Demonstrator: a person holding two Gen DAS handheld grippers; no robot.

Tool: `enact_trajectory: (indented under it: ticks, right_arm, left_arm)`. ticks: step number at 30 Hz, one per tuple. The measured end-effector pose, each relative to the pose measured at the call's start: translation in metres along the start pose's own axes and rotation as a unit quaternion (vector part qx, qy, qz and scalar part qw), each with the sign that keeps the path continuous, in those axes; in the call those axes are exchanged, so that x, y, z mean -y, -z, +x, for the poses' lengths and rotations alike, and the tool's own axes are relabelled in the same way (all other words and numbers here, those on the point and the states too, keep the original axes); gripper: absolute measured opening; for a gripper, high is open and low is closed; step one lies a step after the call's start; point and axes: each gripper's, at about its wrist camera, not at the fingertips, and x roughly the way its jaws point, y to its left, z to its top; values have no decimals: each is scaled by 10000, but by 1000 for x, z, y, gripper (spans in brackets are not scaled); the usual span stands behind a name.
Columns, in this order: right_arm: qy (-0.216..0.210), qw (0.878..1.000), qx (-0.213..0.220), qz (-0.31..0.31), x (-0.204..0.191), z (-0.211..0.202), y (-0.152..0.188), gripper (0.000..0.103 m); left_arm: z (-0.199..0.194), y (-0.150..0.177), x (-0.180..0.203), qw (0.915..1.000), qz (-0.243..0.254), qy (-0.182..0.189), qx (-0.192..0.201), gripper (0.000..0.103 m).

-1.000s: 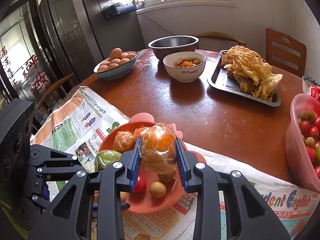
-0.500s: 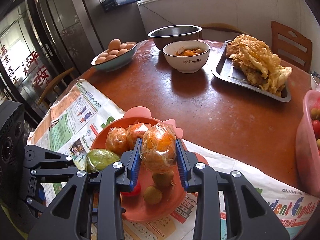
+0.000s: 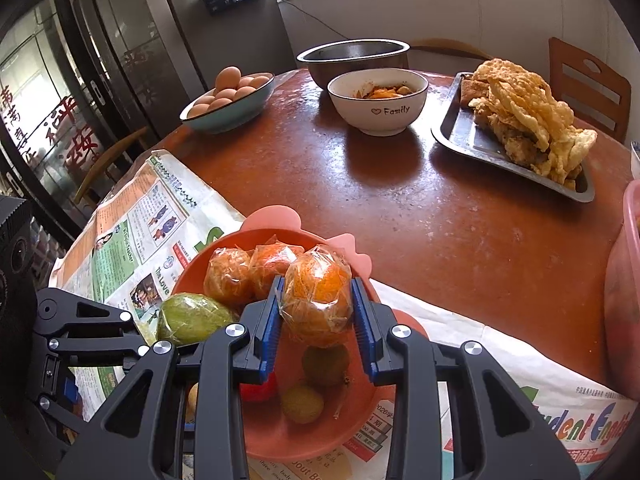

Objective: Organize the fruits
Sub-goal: 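Lower the kiwi and wrapped orange into the orange plate and open both tools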

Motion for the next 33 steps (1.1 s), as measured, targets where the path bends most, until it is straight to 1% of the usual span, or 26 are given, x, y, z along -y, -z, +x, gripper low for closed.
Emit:
enact_trajectory:
  ticks: [4,8,12,17,23,29,33]
  right_arm:
    - [-14,10000,-12,62,2,1,1,33]
    - [-40,9999,56,96,2,-3,1,38]
    - [-59,9999,129,69,0,-9,1,38]
    - [21,9997,198,125,3,-18,2,43]
    - [69,9995,241,171,7,-27,6,44]
    - [130,9992,321,220,9,-36,8,47]
    - [185,9987,400,243,9,-44,9,51]
  left_arm:
    - [0,0,0,10000,-9,8,6,20]
    - [0,0,0,10000,-9,7,6,20]
    - [0,0,0,10000,-12,-6,9,20]
    - [0,0,0,10000,2,-16,11,20]
    - [0,1,1,10000,-7,-19,21,20]
    - [-3,-1,3,10000,4,-26,59,20]
    - [-9,-2,5,9999,10,-21,133,20]
